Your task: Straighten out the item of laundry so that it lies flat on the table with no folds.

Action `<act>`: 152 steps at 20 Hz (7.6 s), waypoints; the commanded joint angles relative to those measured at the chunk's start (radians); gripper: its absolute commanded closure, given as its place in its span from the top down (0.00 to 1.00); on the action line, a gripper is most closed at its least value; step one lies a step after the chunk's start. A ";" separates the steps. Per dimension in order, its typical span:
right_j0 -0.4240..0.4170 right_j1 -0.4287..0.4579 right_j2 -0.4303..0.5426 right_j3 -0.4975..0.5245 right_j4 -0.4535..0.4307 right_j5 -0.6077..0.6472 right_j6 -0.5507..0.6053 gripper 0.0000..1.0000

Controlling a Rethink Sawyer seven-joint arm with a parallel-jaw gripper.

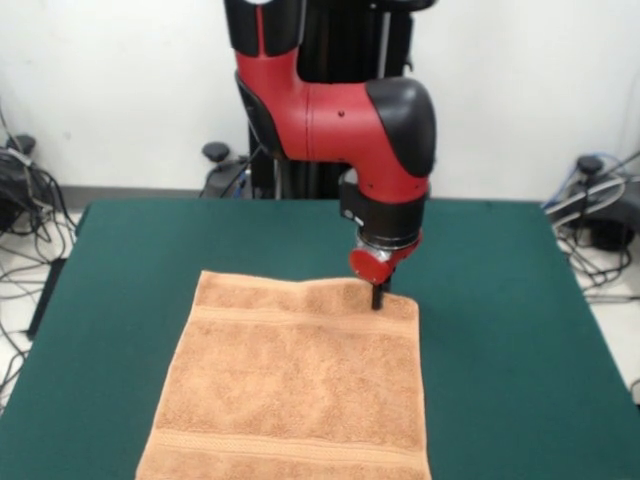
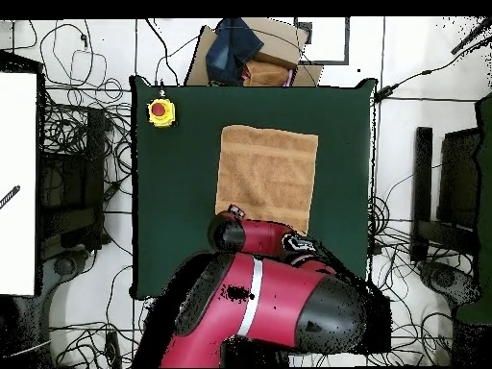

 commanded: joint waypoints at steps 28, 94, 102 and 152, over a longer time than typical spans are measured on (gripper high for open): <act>0.047 -0.003 -0.042 0.108 0.064 0.111 0.283 0.00; 0.047 -0.019 -0.035 0.119 0.065 0.108 0.263 1.00; -0.022 -0.231 -0.049 0.164 0.052 0.295 0.196 1.00; -0.060 -0.151 -0.149 -0.026 0.342 0.247 0.344 1.00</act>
